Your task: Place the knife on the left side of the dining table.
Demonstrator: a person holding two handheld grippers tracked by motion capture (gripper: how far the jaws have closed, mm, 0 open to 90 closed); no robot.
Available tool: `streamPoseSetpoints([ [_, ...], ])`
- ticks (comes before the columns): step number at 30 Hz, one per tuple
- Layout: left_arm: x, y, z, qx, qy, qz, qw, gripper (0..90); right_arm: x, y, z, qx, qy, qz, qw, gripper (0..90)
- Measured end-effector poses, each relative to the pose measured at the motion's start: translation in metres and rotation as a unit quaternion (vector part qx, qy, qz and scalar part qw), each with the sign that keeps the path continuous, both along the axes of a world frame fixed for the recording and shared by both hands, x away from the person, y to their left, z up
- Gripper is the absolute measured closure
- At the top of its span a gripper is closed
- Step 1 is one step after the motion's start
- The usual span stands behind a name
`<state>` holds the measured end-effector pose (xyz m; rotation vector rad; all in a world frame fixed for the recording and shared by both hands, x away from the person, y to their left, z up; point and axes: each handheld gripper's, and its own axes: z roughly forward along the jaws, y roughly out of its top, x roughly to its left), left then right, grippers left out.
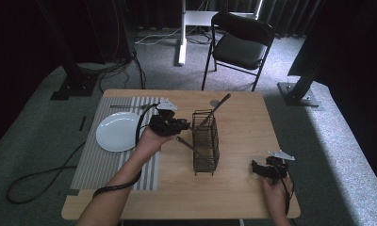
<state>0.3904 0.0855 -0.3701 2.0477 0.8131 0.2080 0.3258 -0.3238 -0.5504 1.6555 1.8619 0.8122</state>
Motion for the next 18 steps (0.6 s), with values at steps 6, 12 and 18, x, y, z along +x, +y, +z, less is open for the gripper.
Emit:
streamPoseSetpoints([
  [6, 0.001, -0.003, 0.003, 0.008, -0.004, -0.007, 0.9999, 74.6, 0.0, 0.0, 0.0, 0.0, 0.0, 0.0, 1.0, 12.4],
  [12, 0.002, -0.008, 0.007, 0.015, -0.007, -0.012, 0.9998, 74.6, 0.0, 0.0, 0.0, 0.0, 0.0, 0.0, 1.0, 12.3],
  [18, 0.004, -0.017, 0.012, 0.023, -0.014, -0.024, 0.9994, 74.5, 0.0, 0.0, 0.0, 0.0, 0.0, 0.0, 1.0, 12.4],
])
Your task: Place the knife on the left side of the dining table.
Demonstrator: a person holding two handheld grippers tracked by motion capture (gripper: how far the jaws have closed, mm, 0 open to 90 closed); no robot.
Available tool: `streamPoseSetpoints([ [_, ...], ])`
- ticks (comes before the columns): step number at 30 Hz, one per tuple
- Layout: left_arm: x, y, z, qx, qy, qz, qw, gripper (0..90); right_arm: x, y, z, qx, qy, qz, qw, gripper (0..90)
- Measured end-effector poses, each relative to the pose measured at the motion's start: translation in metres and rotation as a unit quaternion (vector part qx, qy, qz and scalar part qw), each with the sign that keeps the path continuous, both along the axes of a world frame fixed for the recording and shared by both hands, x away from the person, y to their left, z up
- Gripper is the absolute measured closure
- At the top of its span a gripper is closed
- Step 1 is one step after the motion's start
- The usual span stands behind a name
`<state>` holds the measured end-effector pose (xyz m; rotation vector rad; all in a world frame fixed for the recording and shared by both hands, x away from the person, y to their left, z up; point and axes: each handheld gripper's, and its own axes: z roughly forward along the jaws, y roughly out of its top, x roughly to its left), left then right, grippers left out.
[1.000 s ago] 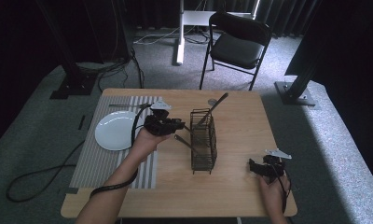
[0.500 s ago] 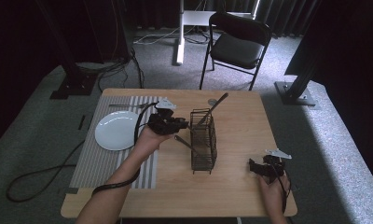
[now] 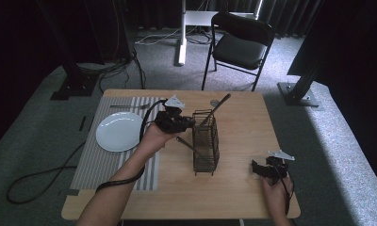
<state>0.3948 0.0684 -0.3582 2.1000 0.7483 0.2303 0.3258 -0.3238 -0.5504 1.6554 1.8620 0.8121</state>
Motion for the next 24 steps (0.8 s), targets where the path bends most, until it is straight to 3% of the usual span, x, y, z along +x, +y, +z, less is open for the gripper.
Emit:
streamPoseSetpoints([
  [7, 0.003, -0.01, 0.006, 0.012, -0.011, -0.021, 0.9996, 74.5, 0.0, 0.0, 0.0, 0.0, 0.0, 0.0, 1.0, 12.3],
  [15, 0.006, -0.014, 0.006, -0.002, -0.014, -0.029, 0.9995, 74.6, 0.0, 0.0, 0.0, 0.0, 0.0, 0.0, 1.0, 12.4],
  [17, 0.007, -0.015, 0.008, -0.013, -0.018, -0.037, 0.9991, 76.3, 0.0, 0.0, 0.0, 0.0, 0.0, 0.0, 1.0, 12.3],
  [18, 0.008, -0.016, 0.01, -0.028, -0.013, -0.045, 0.9985, 76.9, 0.0, 0.0, 0.0, 0.0, 0.0, 0.0, 1.0, 12.4],
  [24, 0.008, -0.021, 0.013, -0.027, -0.018, -0.053, 0.9981, 80.0, 0.0, 0.0, 0.0, 0.0, 0.0, 0.0, 1.0, 12.4],
])
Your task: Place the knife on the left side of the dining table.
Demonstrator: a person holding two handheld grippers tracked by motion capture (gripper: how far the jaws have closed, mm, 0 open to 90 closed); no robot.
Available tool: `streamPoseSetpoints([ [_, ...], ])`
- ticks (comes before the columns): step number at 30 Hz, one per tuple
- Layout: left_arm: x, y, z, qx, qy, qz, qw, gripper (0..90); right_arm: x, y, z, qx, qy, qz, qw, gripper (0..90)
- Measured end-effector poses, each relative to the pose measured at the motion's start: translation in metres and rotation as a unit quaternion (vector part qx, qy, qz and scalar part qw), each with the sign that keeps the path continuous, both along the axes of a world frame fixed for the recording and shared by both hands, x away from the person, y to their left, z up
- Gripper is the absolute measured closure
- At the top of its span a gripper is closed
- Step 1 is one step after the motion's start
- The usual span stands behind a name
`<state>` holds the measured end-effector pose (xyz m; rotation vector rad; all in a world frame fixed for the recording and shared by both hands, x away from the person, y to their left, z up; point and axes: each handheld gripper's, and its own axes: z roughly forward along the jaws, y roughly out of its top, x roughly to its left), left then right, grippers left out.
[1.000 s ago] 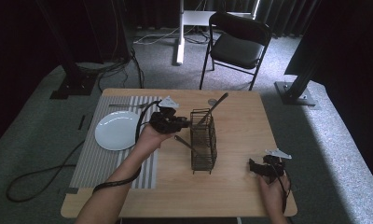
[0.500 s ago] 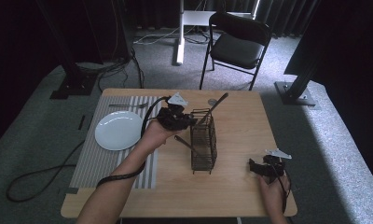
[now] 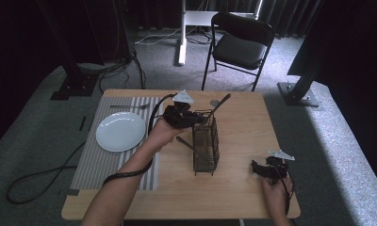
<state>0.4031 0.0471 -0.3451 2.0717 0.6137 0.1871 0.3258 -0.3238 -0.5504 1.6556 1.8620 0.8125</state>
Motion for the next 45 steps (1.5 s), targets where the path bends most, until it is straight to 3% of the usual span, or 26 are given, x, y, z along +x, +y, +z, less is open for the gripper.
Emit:
streamPoseSetpoints([
  [7, -0.001, 0.0, 0.004, -0.022, 0.015, -0.014, 0.9996, 83.1, 0.0, 0.0, 0.0, 0.0, 0.0, 0.0, 1.0, 12.4],
  [11, -0.004, 0.002, 0.01, -0.034, 0.013, -0.02, 0.9991, 83.5, 0.0, 0.0, 0.0, 0.0, 0.0, 0.0, 1.0, 12.4],
  [31, -0.028, 0.015, 0.056, -0.06, -0.016, -0.02, 0.9979, 83.8, 0.0, 0.0, 0.0, 0.0, 0.001, 0.0, 1.0, 12.4],
  [45, -0.04, 0.041, 0.086, -0.081, -0.039, 0.003, 0.9959, 83.8, 0.0, 0.0, 0.0, 0.0, 0.001, 0.0, 1.0, 12.4],
])
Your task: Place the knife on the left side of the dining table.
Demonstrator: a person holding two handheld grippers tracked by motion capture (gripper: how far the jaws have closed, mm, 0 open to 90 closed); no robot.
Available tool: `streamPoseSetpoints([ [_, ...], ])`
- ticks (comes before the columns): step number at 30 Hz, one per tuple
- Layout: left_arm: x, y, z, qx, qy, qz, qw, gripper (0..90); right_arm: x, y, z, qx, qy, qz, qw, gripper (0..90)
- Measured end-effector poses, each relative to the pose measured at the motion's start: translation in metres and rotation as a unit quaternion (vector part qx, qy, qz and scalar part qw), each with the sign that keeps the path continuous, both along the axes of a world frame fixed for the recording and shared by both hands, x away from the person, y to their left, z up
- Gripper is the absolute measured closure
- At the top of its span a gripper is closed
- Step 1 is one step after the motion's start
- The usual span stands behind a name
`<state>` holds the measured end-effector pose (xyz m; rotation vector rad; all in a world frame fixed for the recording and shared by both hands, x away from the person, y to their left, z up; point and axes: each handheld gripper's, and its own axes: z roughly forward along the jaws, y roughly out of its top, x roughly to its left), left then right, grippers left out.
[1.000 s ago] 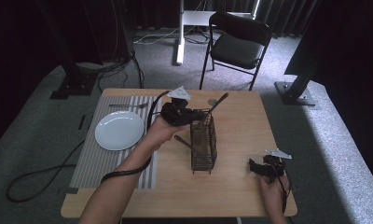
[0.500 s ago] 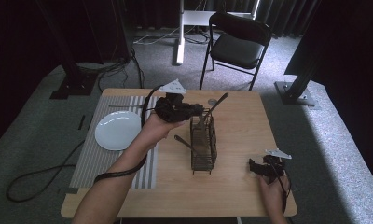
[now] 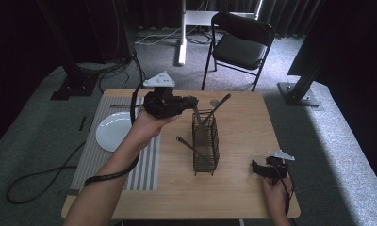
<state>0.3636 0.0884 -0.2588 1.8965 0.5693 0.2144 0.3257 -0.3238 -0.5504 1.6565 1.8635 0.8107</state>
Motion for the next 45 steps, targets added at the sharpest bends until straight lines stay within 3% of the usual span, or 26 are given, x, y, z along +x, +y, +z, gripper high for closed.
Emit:
streamPoseSetpoints([
  [7, -0.002, 0.012, 0.005, -0.007, -0.003, 0.017, 0.9998, 83.7, 0.0, 0.0, 0.0, 0.0, 0.0, 0.0, 1.0, 12.4],
  [13, -0.008, 0.034, 0.014, -0.011, -0.013, 0.046, 0.9988, 83.8, 0.0, 0.0, 0.0, 0.0, 0.0, 0.0, 1.0, 12.4],
  [22, -0.015, 0.066, 0.012, -0.008, -0.011, 0.088, 0.996, 83.7, 0.0, 0.0, 0.0, 0.0, 0.0, 0.0, 1.0, 12.4],
  [27, -0.021, 0.086, 0.004, -0.004, -0.012, 0.117, 0.993, 83.7, 0.0, 0.0, 0.0, 0.0, 0.0, 0.0, 1.0, 12.4],
  [34, -0.028, 0.113, -0.017, -0.009, 0.004, 0.149, 0.9887, 83.7, 0.0, 0.0, 0.0, 0.0, 0.0, 0.0, 1.0, 12.4],
  [45, -0.039, 0.143, -0.047, -0.011, 0.021, 0.197, 0.9801, 83.7, 0.0, 0.0, 0.0, 0.0, -0.001, 0.0, 1.0, 12.4],
])
